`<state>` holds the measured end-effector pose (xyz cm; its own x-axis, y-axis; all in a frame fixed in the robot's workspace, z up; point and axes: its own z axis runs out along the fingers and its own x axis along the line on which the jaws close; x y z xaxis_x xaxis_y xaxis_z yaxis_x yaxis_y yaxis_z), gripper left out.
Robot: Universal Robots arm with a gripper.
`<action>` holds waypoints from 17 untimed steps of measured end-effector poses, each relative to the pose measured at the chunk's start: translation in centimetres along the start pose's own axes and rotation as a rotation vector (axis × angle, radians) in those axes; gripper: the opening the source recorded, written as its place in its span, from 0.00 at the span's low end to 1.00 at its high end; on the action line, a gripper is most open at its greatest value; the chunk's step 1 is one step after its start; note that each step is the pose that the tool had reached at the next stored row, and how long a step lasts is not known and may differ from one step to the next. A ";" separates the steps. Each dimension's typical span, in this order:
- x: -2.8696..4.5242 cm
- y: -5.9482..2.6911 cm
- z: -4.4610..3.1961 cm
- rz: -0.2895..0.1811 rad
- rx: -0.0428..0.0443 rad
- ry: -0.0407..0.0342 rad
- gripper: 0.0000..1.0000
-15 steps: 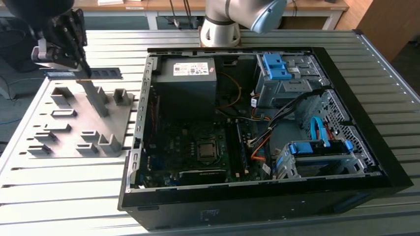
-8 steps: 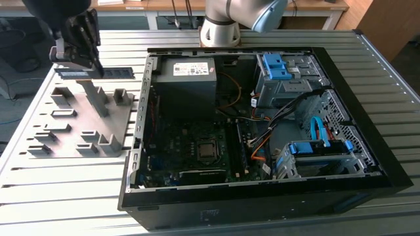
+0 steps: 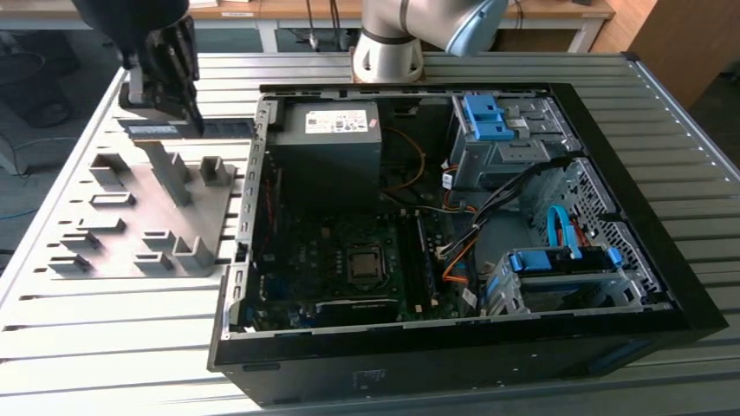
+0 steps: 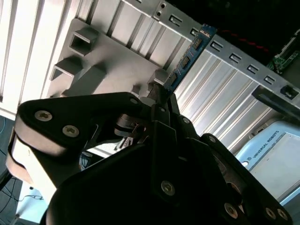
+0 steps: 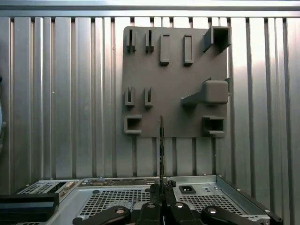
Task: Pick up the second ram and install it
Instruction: 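Pick up the second ram and move it above second insertion slot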
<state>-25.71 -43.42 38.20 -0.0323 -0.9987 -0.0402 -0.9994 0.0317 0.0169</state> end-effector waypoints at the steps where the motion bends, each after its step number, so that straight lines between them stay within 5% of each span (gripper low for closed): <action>1: -0.01 -0.28 -0.01 0.000 -0.0001 0.0001 0.14; 17: -0.15 -4.73 -0.08 0.000 -0.0014 0.0001 0.14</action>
<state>-20.97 -43.42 38.21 -0.0324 -0.9987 -0.0401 -0.9993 0.0317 0.0183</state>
